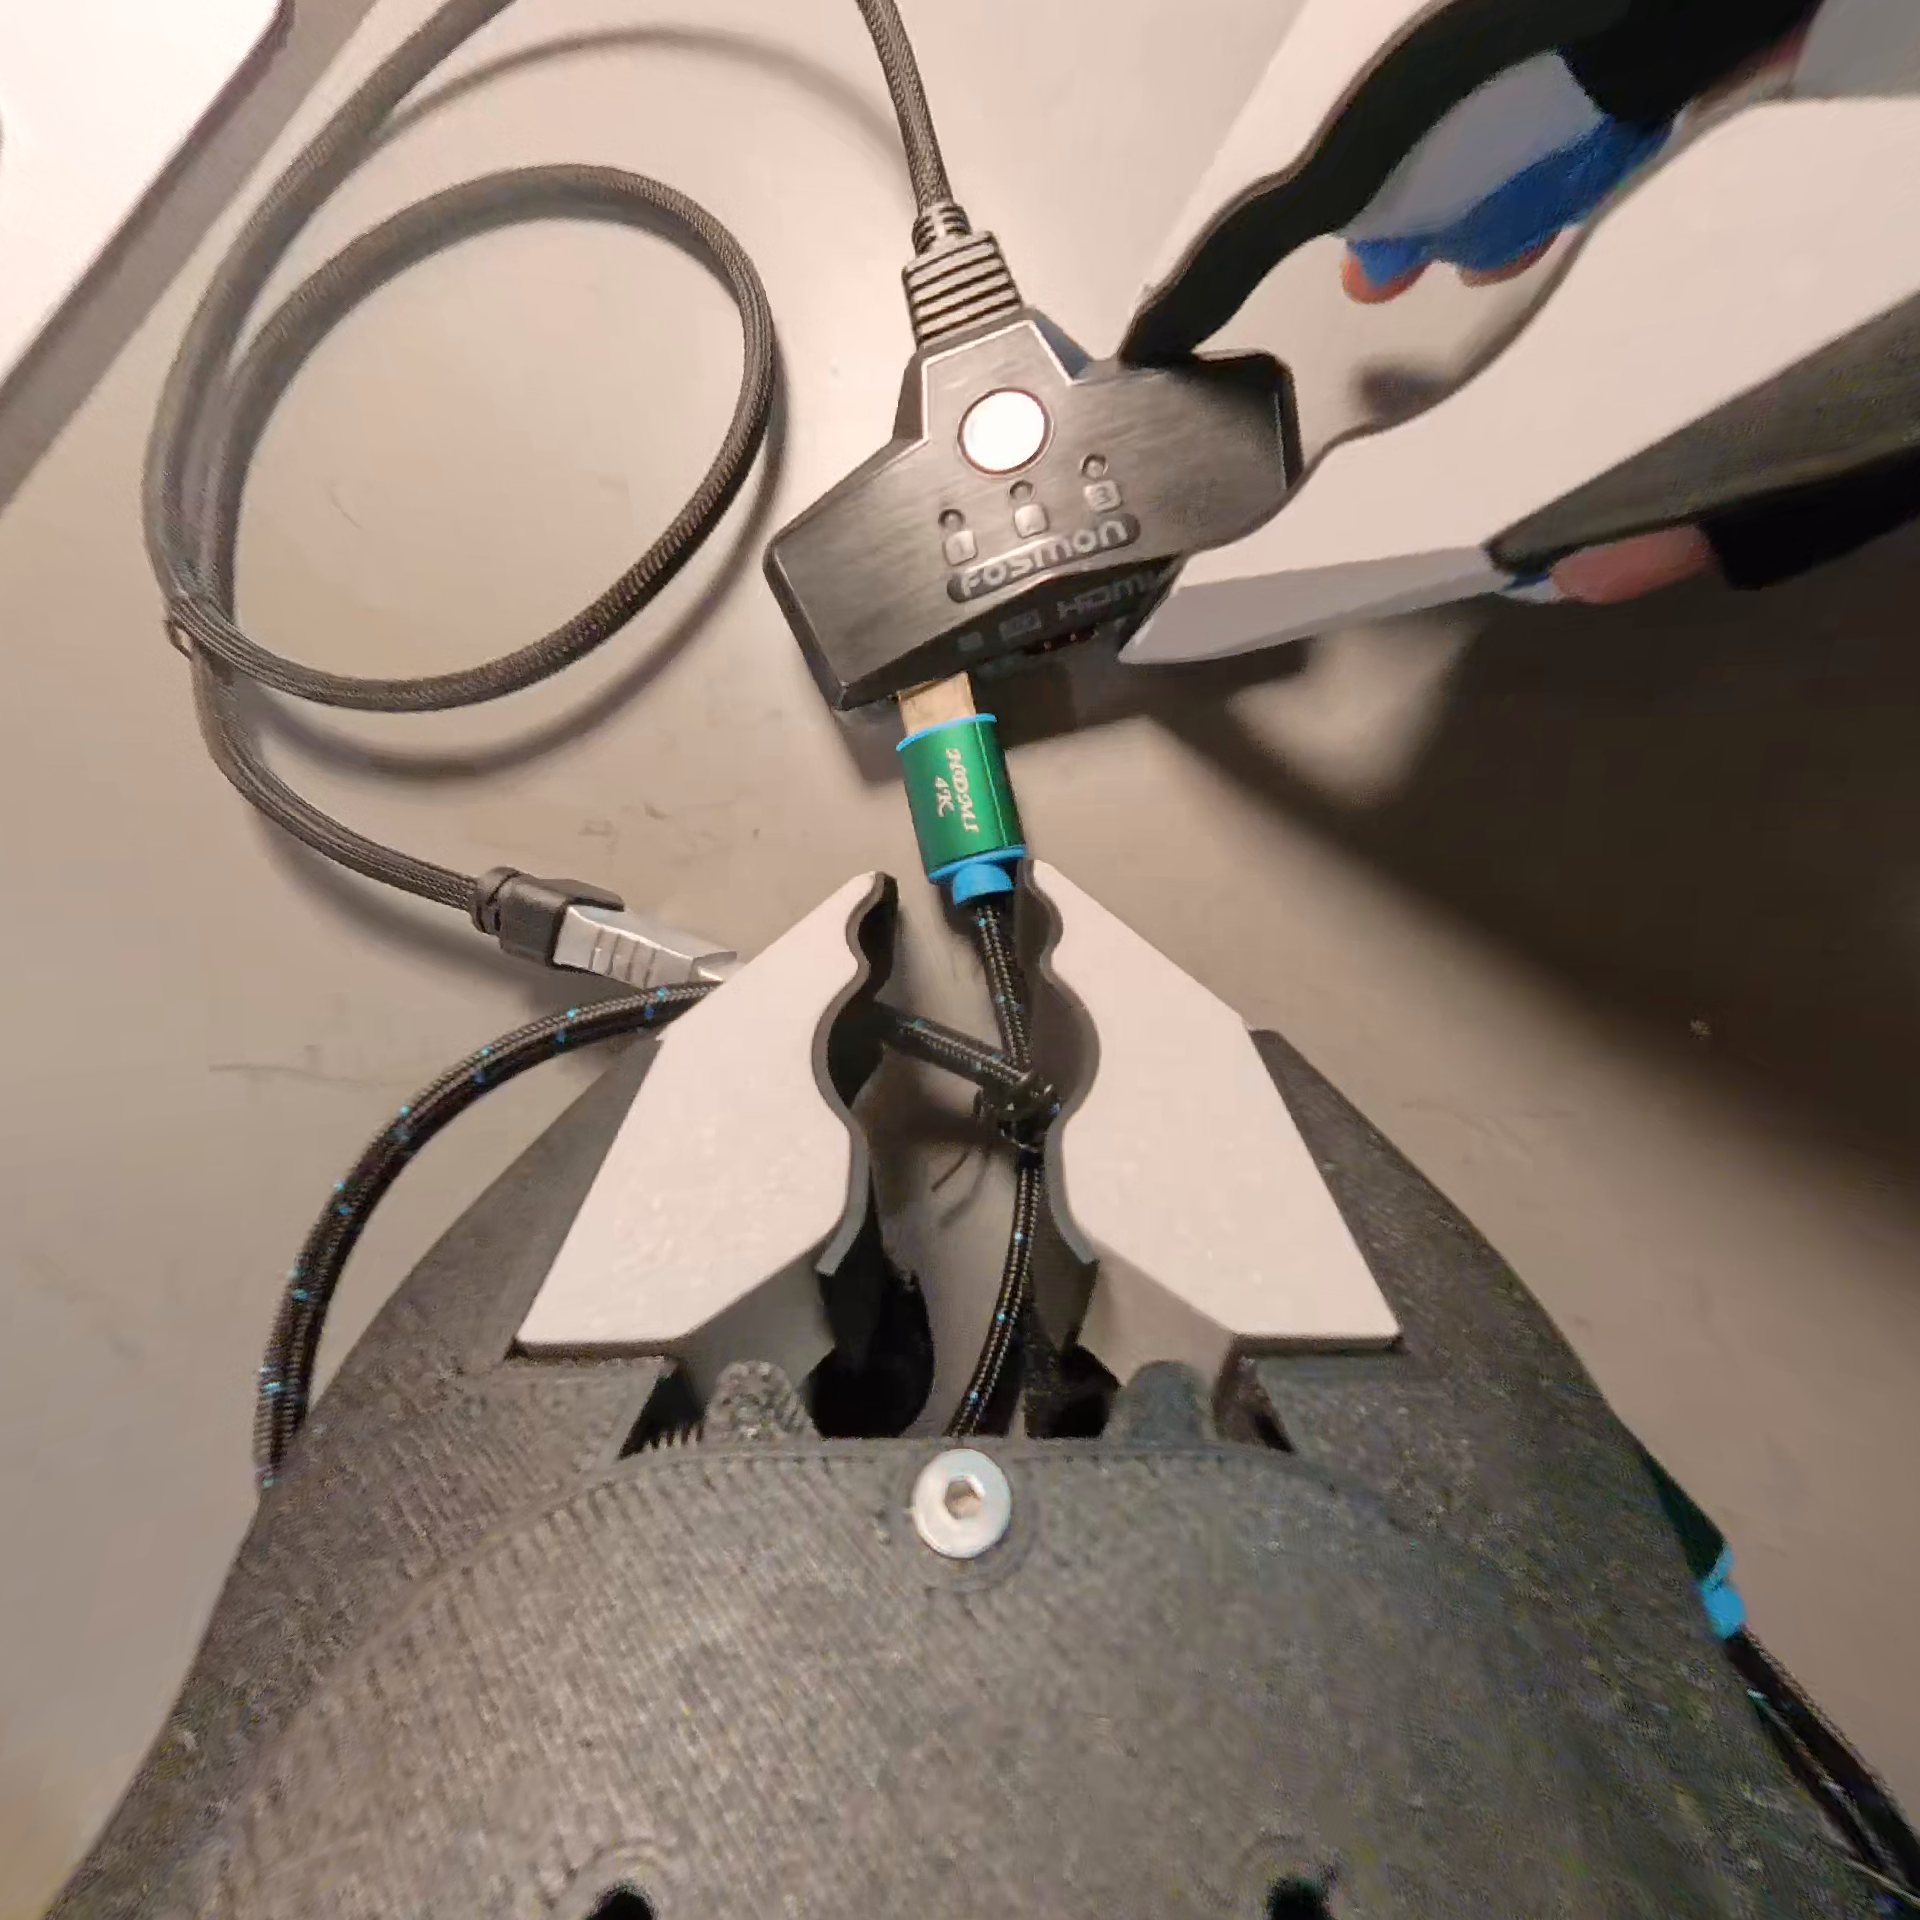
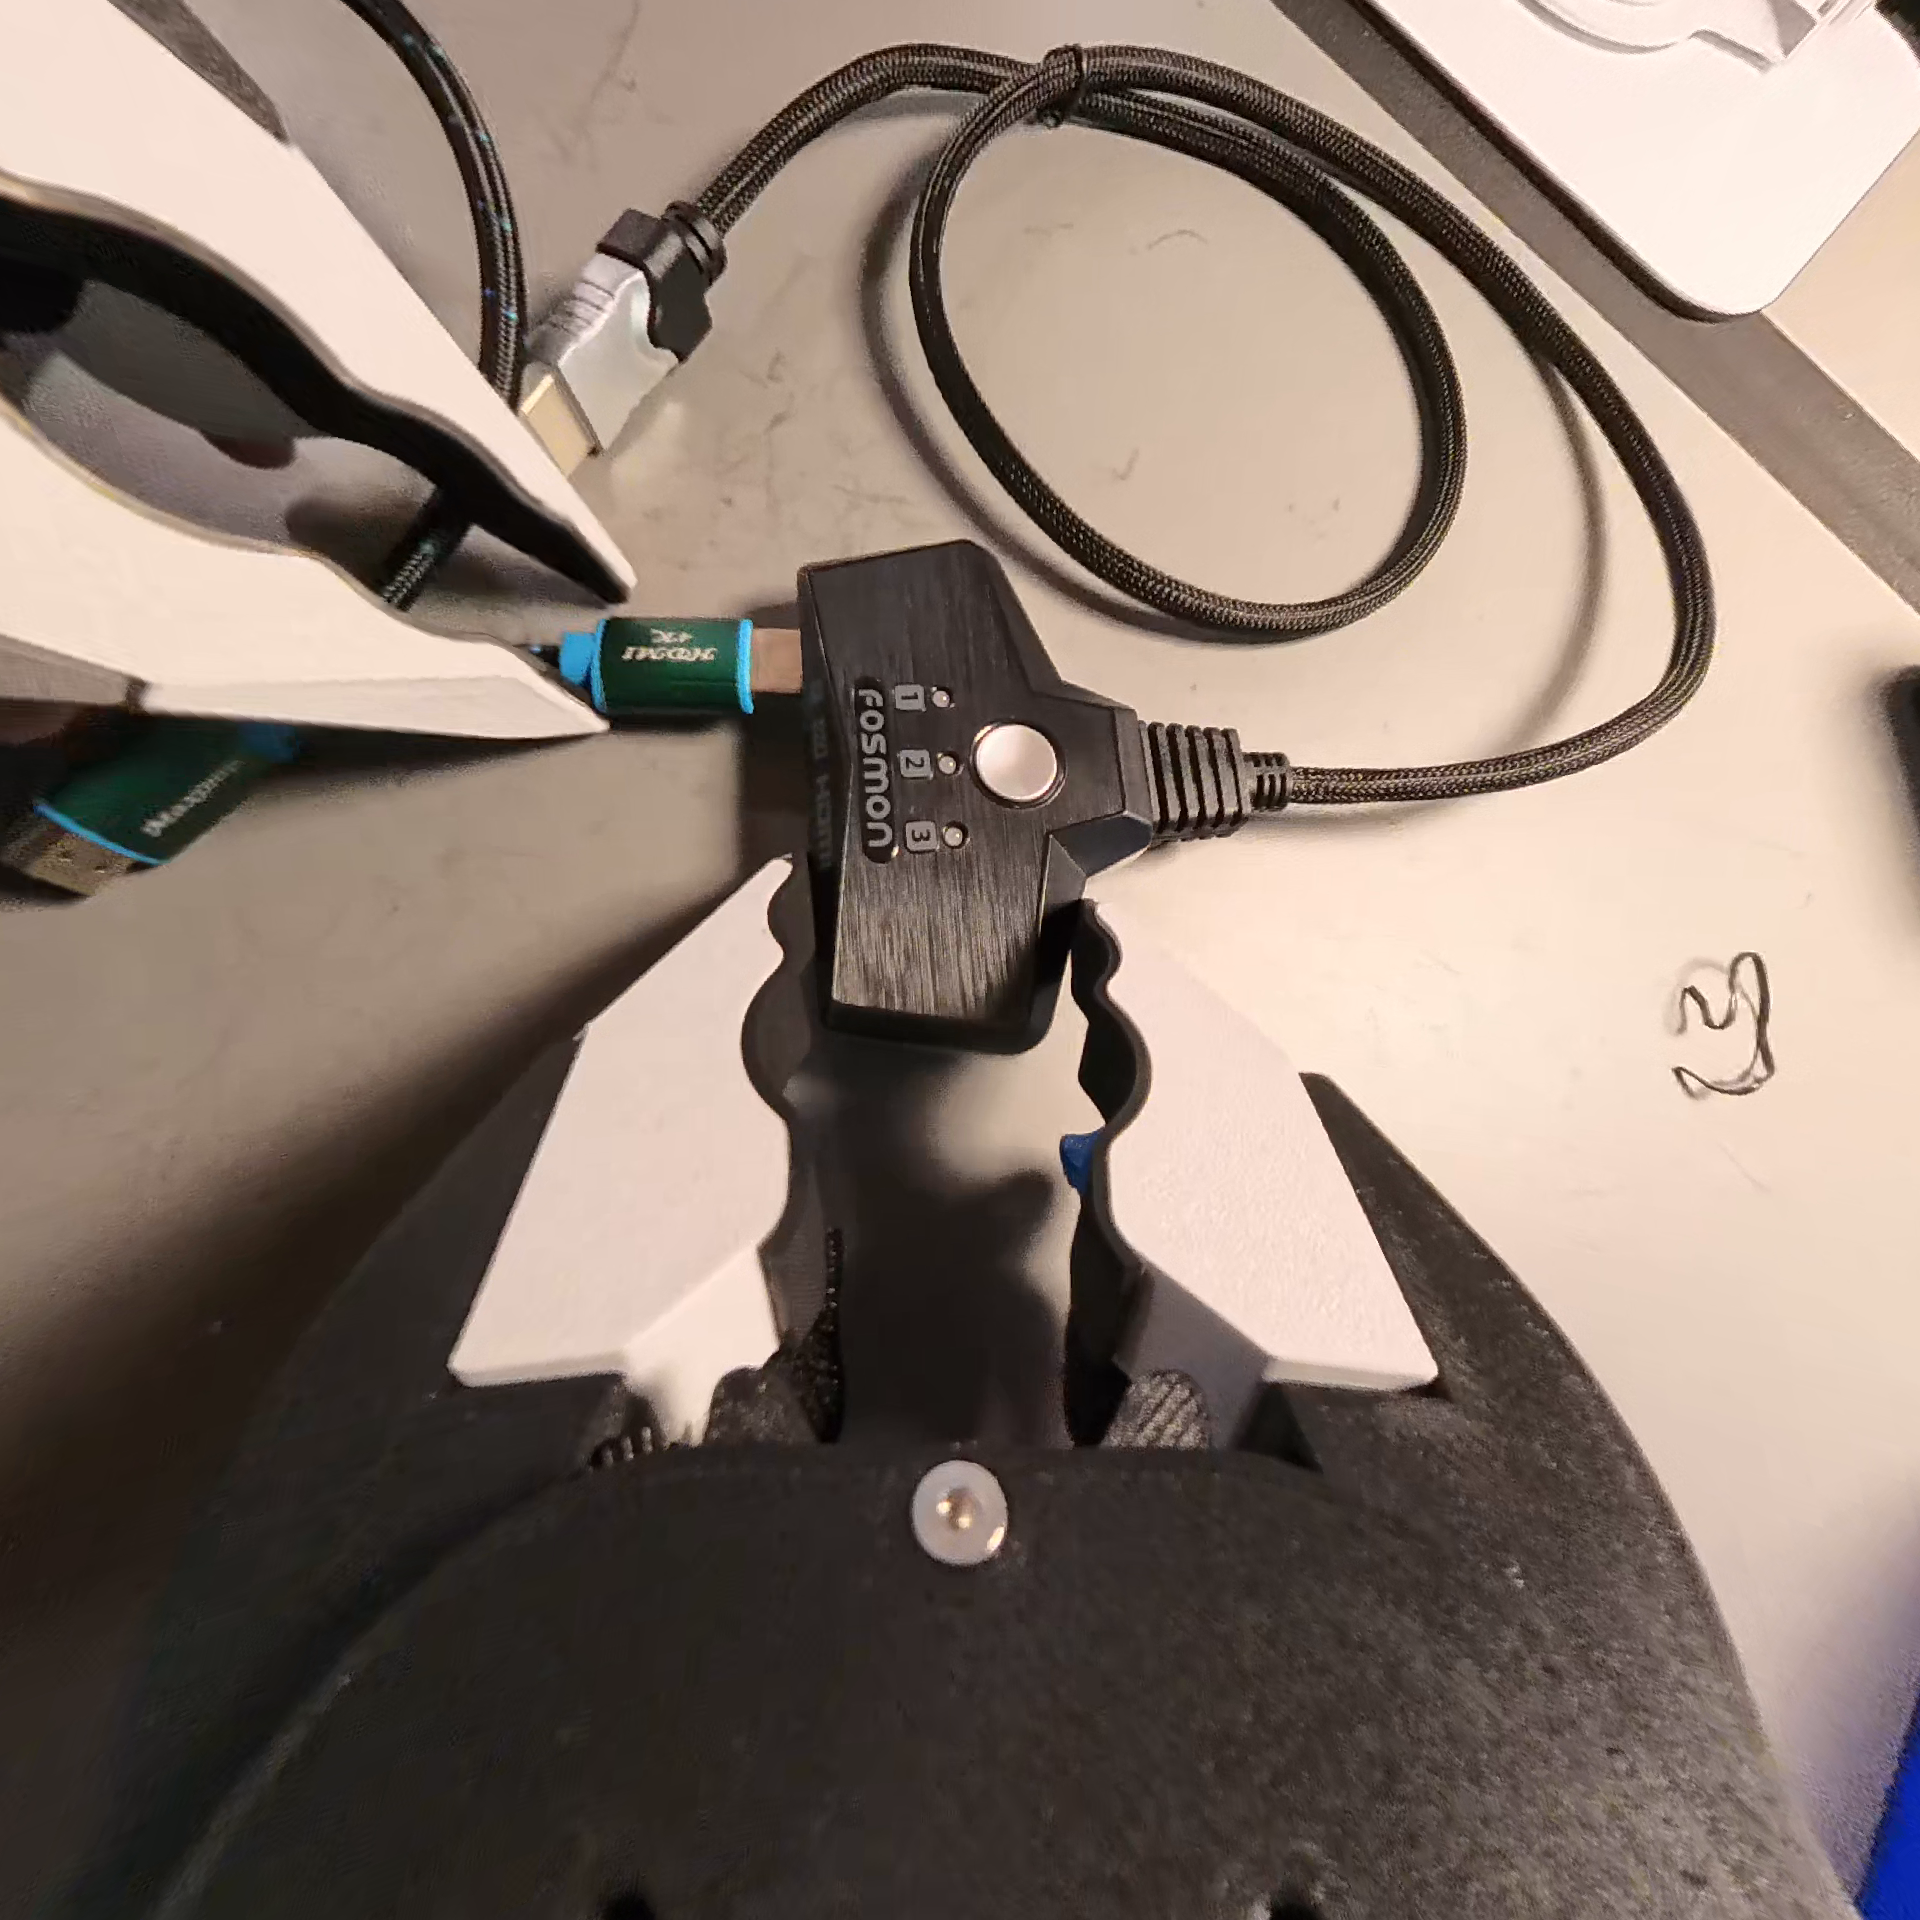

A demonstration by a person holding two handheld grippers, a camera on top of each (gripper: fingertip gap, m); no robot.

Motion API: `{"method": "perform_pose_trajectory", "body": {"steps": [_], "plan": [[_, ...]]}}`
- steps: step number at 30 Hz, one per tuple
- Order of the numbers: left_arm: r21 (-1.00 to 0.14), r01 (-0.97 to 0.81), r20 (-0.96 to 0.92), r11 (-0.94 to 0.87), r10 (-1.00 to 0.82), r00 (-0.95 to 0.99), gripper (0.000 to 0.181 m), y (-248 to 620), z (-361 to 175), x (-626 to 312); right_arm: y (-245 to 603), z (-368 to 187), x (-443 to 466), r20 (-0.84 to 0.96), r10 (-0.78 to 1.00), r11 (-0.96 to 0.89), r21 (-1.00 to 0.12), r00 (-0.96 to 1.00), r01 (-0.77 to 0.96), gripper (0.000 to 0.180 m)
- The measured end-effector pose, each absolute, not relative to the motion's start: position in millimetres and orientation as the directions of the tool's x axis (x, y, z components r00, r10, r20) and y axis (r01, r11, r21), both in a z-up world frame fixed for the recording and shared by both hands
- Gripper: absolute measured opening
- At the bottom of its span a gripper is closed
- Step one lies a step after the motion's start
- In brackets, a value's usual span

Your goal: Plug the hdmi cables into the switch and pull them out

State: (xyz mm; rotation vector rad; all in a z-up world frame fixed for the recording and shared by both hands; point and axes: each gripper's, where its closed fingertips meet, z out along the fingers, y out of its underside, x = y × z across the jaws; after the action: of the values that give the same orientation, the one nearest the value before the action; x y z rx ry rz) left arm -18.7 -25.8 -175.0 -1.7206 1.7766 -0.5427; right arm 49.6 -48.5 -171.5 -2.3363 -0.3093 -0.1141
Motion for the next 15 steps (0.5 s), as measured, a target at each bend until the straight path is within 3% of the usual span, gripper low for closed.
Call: {"method": "perform_pose_trajectory", "body": {"steps": [15], "plan": [[-0.661, -0.748, 0.044, -0.058, -0.998, 0.039, 0.037, -32.8, -175.3, -15.2, -47.6, -165.7, 39.0, 0.125, 0.214, -0.657, -0.715, 0.969, 0.238, 0.051]]}}
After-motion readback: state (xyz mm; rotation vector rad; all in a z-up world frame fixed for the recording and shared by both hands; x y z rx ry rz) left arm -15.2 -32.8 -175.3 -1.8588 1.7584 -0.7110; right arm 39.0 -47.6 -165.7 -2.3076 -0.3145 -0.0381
